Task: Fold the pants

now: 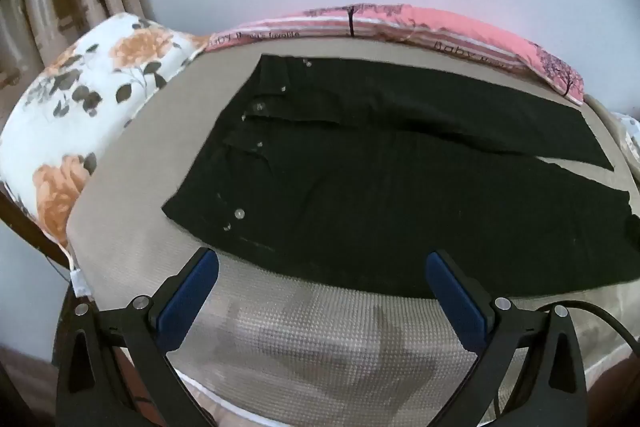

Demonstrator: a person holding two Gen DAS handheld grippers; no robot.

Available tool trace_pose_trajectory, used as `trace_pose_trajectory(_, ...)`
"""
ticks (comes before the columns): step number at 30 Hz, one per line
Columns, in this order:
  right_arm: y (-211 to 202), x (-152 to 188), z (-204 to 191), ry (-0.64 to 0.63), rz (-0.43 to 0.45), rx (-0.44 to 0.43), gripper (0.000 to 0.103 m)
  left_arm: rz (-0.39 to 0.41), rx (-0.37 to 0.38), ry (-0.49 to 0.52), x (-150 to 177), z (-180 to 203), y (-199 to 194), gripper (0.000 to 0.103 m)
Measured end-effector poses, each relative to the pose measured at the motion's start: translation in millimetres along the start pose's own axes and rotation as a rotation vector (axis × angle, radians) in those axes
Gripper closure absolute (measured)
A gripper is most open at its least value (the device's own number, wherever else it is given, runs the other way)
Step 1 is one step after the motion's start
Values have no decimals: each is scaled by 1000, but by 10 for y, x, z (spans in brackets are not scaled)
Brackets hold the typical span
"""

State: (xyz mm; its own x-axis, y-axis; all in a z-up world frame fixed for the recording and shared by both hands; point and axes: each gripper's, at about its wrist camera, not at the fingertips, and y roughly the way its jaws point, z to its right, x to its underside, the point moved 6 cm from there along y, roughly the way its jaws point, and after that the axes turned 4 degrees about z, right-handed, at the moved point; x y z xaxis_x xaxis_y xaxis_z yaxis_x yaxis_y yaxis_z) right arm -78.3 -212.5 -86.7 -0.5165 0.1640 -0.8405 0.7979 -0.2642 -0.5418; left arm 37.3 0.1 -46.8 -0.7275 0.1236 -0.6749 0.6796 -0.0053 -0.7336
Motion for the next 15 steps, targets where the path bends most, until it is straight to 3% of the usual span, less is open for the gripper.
trace_pose_trajectory(4, -22, 41, -10, -14, 5, 47, 0, -10, -24, 16, 63, 60, 3, 0)
trace_pose_trajectory(6, 13, 123, -141, -38, -2, 66, 0, -39, 18, -26, 120, -10, 105, 0)
trace_pose_trajectory(11, 169, 113, 0, 12, -57, 2, 0, -70, 27, -32, 167, -23, 188, 1)
trace_pose_trajectory(15, 195, 161, -30, 0, -53, 10, 0, -81, 25, -32, 233, -31, 227, 0)
